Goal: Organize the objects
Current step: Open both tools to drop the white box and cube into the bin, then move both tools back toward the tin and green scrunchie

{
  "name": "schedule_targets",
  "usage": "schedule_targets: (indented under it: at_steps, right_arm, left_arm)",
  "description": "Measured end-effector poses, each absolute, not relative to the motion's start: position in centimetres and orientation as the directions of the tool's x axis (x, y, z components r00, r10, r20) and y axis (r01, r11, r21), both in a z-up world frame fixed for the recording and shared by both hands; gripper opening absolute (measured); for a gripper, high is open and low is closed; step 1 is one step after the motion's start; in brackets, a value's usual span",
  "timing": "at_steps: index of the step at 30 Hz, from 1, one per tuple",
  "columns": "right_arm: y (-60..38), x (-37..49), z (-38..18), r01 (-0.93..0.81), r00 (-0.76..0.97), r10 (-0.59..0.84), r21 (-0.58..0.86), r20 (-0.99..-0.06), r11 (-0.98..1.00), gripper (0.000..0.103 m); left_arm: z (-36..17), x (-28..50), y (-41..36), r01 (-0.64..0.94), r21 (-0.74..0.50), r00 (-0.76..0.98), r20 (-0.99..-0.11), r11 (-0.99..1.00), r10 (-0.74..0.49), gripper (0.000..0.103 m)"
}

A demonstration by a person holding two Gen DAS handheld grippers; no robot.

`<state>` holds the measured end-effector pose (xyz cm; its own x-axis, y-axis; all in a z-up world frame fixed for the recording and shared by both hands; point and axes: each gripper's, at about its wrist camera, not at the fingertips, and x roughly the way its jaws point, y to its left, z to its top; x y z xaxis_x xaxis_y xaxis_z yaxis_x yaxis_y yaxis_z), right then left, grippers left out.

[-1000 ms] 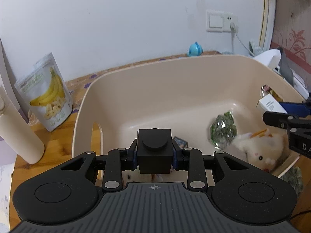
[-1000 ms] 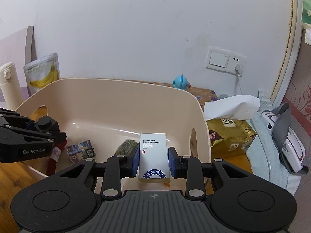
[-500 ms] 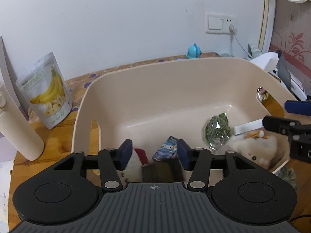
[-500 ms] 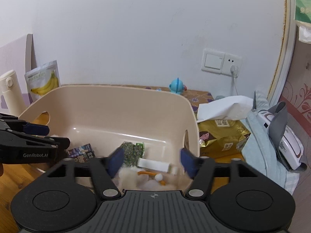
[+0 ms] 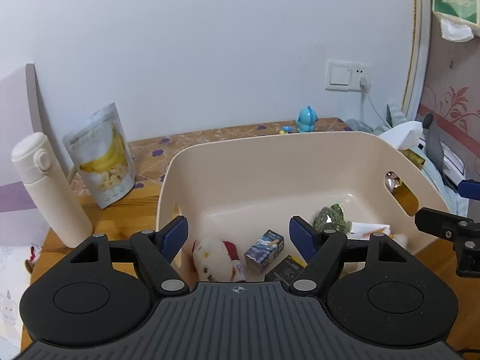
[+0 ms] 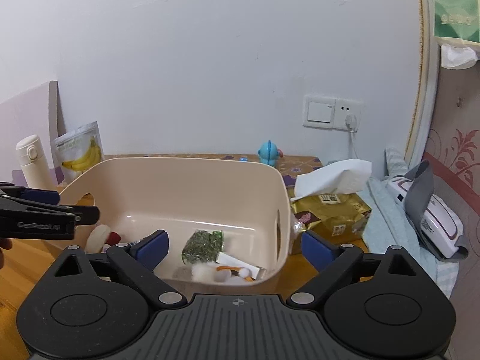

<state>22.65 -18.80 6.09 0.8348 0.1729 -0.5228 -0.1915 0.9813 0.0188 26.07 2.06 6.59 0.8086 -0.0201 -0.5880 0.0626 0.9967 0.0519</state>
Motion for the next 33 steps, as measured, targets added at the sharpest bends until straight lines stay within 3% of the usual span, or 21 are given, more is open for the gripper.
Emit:
schedule_targets:
  at_steps: [10,33]
  right_arm:
    - [-20.1,19.7,5.1,-0.160,0.825,0.139,0.010,-0.547,0.987,0.100]
    - [-22.4,16.2,1.0,-0.125,0.768,0.119,0.035,-0.629,0.992,0.103]
  left_arm:
    - [7.4,22.1,2.1,0.050,0.044,0.833,-0.553,0.998,-0.018,0.084]
    - [3.1,17.6,1.8,0.034,0.054,0.791,-0.612,0.998,0.006,0.084]
